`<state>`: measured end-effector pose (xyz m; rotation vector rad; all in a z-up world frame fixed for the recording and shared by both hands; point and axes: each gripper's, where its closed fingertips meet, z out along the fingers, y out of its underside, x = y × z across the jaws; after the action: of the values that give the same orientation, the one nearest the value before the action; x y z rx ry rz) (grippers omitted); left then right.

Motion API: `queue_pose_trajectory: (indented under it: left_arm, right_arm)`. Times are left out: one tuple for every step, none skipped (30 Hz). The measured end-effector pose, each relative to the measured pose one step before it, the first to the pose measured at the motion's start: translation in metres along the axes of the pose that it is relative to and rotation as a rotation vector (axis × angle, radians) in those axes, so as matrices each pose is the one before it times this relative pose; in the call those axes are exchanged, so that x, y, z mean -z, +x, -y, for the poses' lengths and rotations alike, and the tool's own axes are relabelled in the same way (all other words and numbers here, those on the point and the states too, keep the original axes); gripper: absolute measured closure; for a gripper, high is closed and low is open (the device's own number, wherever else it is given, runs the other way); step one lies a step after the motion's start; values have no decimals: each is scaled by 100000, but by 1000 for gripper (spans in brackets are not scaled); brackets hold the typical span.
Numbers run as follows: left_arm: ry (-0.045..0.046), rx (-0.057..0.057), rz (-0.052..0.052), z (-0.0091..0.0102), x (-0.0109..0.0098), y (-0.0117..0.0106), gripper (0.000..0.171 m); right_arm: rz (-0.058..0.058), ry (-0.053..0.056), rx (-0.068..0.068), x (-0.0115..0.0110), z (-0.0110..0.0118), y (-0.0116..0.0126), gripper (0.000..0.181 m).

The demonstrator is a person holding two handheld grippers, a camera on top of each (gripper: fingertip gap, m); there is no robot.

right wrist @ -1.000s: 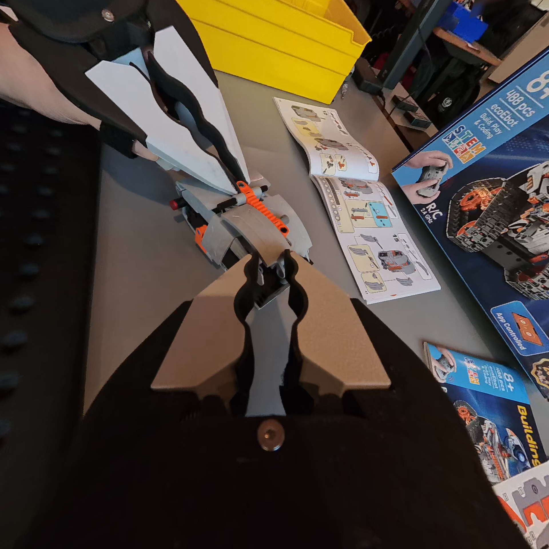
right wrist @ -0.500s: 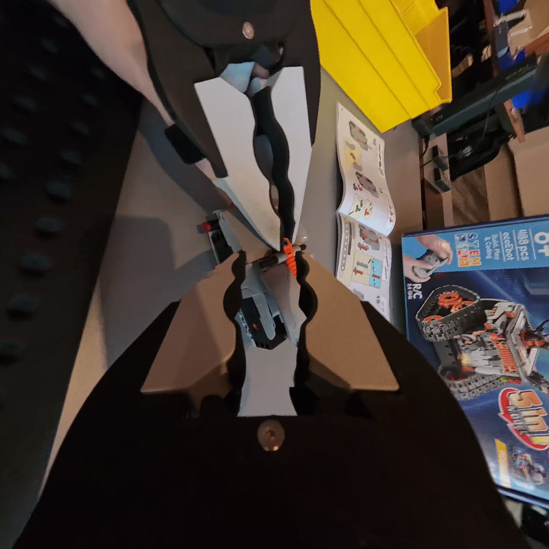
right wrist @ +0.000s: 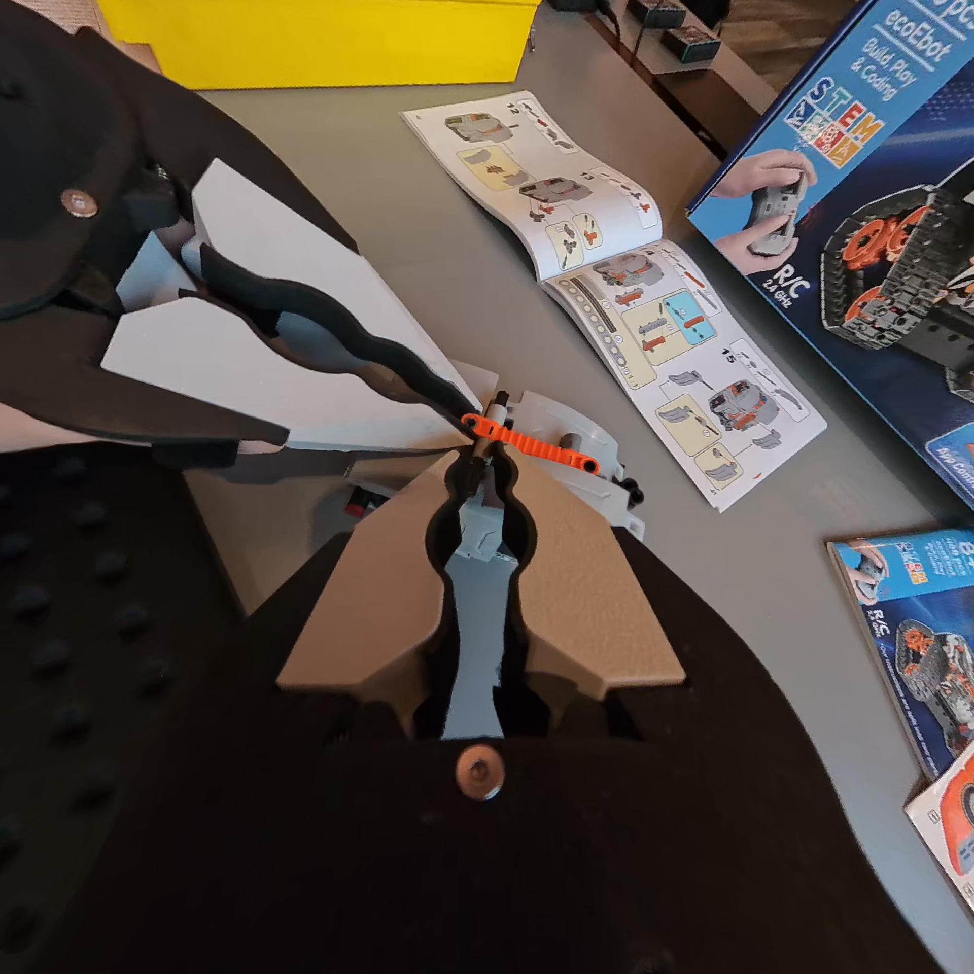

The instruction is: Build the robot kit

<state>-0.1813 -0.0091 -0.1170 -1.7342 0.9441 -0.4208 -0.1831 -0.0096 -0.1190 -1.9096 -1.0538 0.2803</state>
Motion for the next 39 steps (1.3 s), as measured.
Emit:
queue_pose_trajectory:
  left_arm:
    - [-95, 619, -932, -27, 74, -1, 166]
    - [-235, -85, -835, -18, 55, 30, 166]
    - [-257, -1097, -809, -3, 40, 88, 167]
    - [-207, -2128, -1059, -3, 25, 109, 166]
    - [-268, -2612, -1603, -59, 40, 148, 166]
    - [-613, -1475, -1965, -108, 104, 137, 166]
    - [-657, 460, -1627, -78, 112, 93, 167]
    - [-437, 1400, -633, -35, 66, 8, 170]
    - [-282, 1067, 315, -20, 20, -40, 171]
    - [-143, 225, 821, 12, -36, -39, 171]
    - [-186, -638, 985, 12, -32, -36, 171]
    - [-57, -1040, 911, 16, -25, -41, 170]
    - [220, -848, 940, 16, -16, -55, 170]
    - [427, -651, 1054, 9, -2, -119, 167]
    - [447, -270, 817, 4, -6, -145, 163]
    - [380, 437, 16, 32, -10, -75, 162]
    - [333, 686, -834, 50, -17, 47, 162]
    - [262, 516, -1091, 40, -64, 111, 163]
    - [228, 423, -671, 51, -102, 89, 166]
    - [341, 123, 79, 53, -79, 13, 166]
    - [172, -613, 228, 16, -42, -17, 166]
    - [28, -566, 66, -2, -1, -25, 166]
    - [-41, 383, -80, 0, -20, -31, 166]
    - [-56, 1131, -273, -8, -45, -33, 167]
    - [-104, 1390, -555, -3, -59, -23, 167]
    - [-151, 1358, -657, 3, -50, -13, 167]
    - [-81, 1076, -677, -7, -44, -3, 167]
    - [-88, 835, -759, -1, -56, -11, 167]
    - [-303, 725, -988, -7, -48, -15, 167]
    - [-423, 559, -1281, 4, -53, -7, 167]
    - [-280, 316, -1055, 20, -63, -19, 167]
    - [45, -393, -353, 31, -89, -3, 167]
    - [278, -1523, 787, 39, -108, -5, 167]
    - [206, -2671, 1798, 38, -118, -32, 166]
    - [-181, -3125, 2047, 27, -124, -30, 166]
    - [-753, -2537, 1899, 11, -100, -42, 166]
    - [-1177, -1660, 1850, -2, -74, -74, 167]
    - [-1230, -1174, 1977, -7, -67, -78, 167]
    - [-698, -1284, 2012, 1, -54, -65, 167]
  right_arm:
    - [-234, 685, 214, -3, 16, -51, 174]
    - [367, 683, 120, 18, -13, -39, 174]
    - [928, 235, 977, 48, -45, -28, 174]
    - [1102, -46, 1506, 55, -47, 15, 174]
    - [1398, -329, 838, 74, -66, 35, 175]
    - [2157, -200, 1314, 75, -47, -23, 175]
    - [1461, 159, -309, 56, -39, 56, 175]
    - [811, 131, -2690, -6, -9, 50, 175]
    - [332, 505, -1450, -44, 32, 3, 175]
    - [-487, 361, -377, -24, 13, 40, 175]
    - [-799, 214, -179, -23, 11, 37, 175]
    - [-850, 165, -49, -14, 16, 41, 174]
    - [-660, 337, -573, -1, 49, 30, 174]
    - [530, -441, -421, 14, -31, -74, 173]
    - [47, 97, -351, 6, 69, 76, 174]
    - [715, -326, -1401, -29, -3, 16, 174]
    - [926, -568, -1242, 1, -6, 10, 174]
    - [789, -454, -995, -12, -1, 8, 174]
    - [481, -173, -278, -24, 2, -8, 174]
    - [-24, -12, 234, -12, 9, 8, 174]
    - [-265, -264, -146, -4, -24, 45, 174]
    - [-88, -31, -589, -8, 22, 5, 174]
    - [-284, 258, -237, -18, 12, 19, 174]
    - [-576, 392, 130, -28, -2, 58, 174]
    - [-545, 261, 369, -14, 4, 53, 174]
    - [-529, 123, 1225, -13, 17, 30, 175]
    - [-264, -24, 1481, 3, 17, 22, 175]
    - [240, 84, 545, 4, 58, -15, 176]
    - [24, 619, -6, -7, 47, 8, 176]
    - [-262, 1439, 555, -2, 40, 65, 176]
    - [58, 1615, 237, -7, 23, 74, 176]
    - [793, 1007, -523, 18, -32, 85, 176]
    - [1115, 774, -1501, 26, -42, 107, 176]
    - [702, 1078, -1690, 11, -36, 116, 177]
    - [126, 405, -1797, 14, -40, 124, 176]
    - [-387, -114, -1039, 22, -26, 93, 177]
    - [-904, -190, -130, -18, -17, 92, 176]
    - [-995, -238, 547, -36, -12, 70, 176]
    - [-917, -220, 527, -12, -14, 76, 176]
